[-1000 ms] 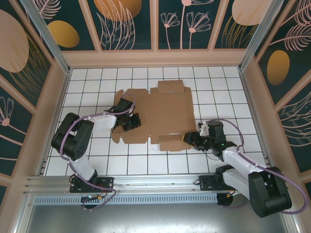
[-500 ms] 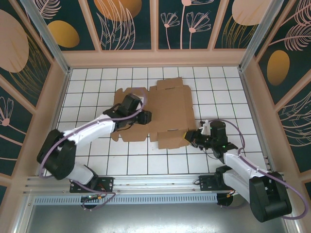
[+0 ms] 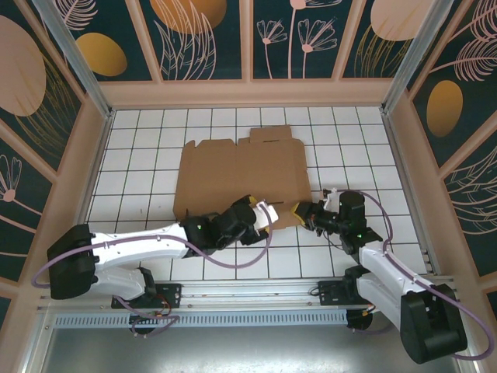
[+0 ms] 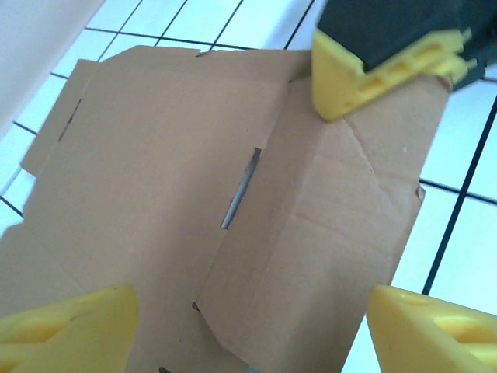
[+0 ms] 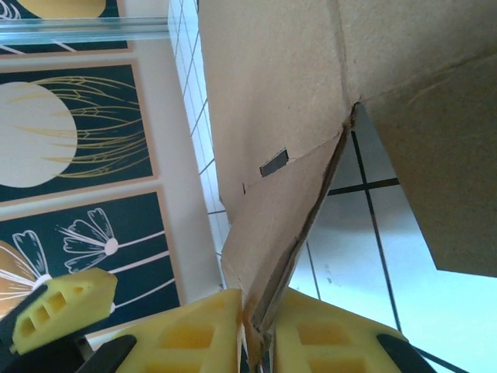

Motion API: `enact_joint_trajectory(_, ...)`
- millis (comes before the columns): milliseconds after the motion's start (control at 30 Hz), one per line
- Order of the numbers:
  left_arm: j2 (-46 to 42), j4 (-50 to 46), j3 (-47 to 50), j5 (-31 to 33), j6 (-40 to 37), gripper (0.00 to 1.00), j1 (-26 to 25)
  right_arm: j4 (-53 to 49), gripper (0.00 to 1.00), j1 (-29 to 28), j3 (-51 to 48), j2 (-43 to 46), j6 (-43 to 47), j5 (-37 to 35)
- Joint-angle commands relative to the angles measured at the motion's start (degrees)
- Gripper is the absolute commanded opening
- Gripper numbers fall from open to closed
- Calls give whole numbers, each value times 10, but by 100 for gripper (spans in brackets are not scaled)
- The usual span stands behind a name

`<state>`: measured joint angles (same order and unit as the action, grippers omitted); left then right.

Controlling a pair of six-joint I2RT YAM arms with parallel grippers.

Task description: Fold the paper box

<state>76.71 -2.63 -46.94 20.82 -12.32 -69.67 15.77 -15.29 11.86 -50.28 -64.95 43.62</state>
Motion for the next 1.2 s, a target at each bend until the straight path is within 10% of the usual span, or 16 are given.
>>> enact_joint_trajectory(0,16,67,10,67,-94,85,-31,35,17,5,9,18,-29,12)
enact_joint_trajectory(467,137,383,64,288,-298,78,-72,80,17,4,-11,42,-78,23)
enact_joint_trajectory(867,136,390,63,264,-297,8,-73,76,18,4,-8,50,-85,19)
enact_joint_trajectory(1167,88,346,32,275,-268,0,-66,-217,68,23,231,88,97,-94)
